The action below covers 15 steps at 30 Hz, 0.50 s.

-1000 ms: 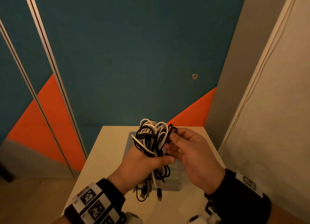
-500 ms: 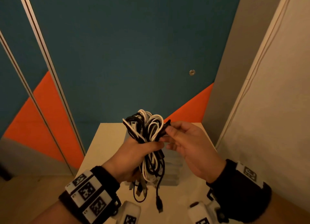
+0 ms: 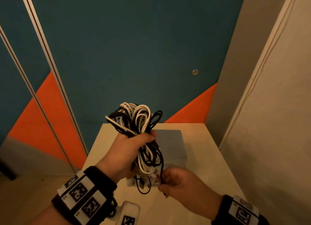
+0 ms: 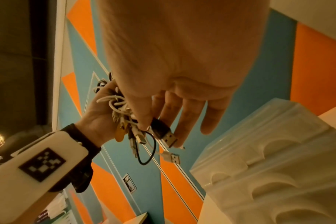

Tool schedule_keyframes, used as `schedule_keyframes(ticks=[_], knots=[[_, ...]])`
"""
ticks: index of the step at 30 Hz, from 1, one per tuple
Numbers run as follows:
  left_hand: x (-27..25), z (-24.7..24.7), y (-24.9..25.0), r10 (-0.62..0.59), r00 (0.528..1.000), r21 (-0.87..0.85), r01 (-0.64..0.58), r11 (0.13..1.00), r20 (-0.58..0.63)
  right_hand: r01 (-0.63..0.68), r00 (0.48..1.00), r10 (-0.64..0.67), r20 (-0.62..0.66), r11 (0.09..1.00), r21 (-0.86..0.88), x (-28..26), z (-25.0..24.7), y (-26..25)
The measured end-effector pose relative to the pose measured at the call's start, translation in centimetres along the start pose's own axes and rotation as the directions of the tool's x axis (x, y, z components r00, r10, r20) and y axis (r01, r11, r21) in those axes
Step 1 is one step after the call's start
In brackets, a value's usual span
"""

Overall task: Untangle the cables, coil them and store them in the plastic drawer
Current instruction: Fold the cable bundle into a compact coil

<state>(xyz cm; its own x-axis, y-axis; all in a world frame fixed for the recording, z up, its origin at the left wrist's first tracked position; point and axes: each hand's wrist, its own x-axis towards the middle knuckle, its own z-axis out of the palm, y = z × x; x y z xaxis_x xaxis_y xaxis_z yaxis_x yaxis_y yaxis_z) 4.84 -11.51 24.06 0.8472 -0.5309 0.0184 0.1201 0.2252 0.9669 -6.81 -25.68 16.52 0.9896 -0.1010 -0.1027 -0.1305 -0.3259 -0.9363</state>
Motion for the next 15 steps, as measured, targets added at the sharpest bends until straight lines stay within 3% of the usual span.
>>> schedule_keyframes(ticks=[3, 6, 11, 15], knots=[[0.1, -0.1, 0.2, -0.006, 1.0, -0.002, 0.006, 1.0, 0.012, 0.098, 0.965, -0.158, -0.21, 0.957, -0.273, 0.4, -1.4, 0.2], [0.1, -0.2, -0.1, -0.012, 1.0, 0.006, 0.012, 1.0, 0.013, 0.133, 0.87, -0.227, -0.438, 0.963, -0.235, 0.4, -3.5, -0.5], [-0.1, 0.6, -0.9, -0.025, 0.996, 0.034, 0.022, 0.999, 0.085, 0.331, 0.871, -0.323, -0.37, 0.943, -0.045, 0.1, -3.4, -3.6], [0.1, 1.5, -1.4, 0.016, 0.996, 0.016, -0.018, 1.0, 0.09, 0.348, 0.856, -0.287, -0.431, 0.935, 0.068, 1.2, -2.4, -4.8]])
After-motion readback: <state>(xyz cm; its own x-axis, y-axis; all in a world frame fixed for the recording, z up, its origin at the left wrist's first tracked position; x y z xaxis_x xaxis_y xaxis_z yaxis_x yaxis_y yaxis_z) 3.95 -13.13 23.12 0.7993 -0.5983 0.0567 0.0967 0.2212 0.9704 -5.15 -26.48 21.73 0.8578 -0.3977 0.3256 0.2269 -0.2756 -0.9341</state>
